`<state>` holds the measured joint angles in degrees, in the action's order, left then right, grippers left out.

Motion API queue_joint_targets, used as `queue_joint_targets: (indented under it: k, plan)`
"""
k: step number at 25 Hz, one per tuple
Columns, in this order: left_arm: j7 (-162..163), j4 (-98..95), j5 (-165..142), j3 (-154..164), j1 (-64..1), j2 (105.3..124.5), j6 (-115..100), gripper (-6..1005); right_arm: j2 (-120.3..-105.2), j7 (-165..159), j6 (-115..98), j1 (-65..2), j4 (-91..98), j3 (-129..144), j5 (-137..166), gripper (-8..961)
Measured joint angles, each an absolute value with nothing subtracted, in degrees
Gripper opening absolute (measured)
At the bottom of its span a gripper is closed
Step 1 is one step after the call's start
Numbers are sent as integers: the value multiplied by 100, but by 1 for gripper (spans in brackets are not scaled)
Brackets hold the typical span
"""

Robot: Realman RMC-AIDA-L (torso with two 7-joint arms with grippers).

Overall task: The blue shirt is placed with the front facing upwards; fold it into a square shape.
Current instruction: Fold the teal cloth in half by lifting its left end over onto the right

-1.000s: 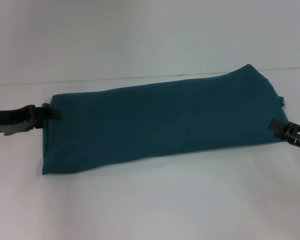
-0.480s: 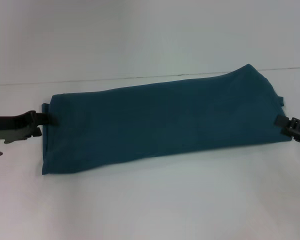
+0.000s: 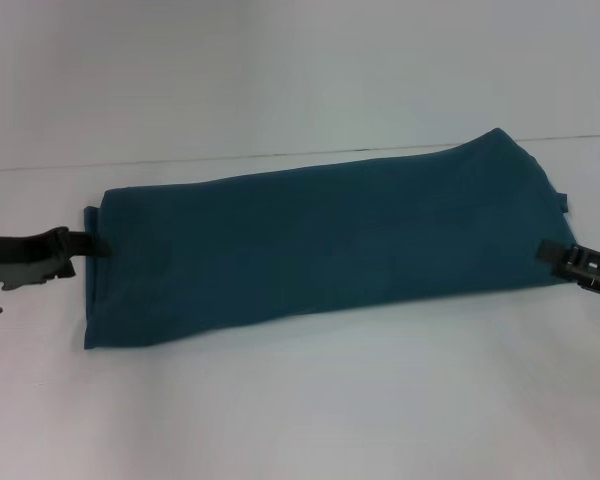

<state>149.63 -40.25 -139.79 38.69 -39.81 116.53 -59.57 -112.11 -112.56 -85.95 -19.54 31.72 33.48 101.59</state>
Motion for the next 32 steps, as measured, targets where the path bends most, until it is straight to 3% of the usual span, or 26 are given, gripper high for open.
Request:
queue_joint_targets:
  k: [14,32]
  plan:
    - [14941,-3871,-14184,4066,-3993,11951,-4994,571,-11229,-11257,-8559,-1969,3173,3339,10163,884]
    - [14974,-3593,-14256,4070,-4036,11962,-4885,529,-11207,-11259,-8551,-1969,3173,3285,10129,883]
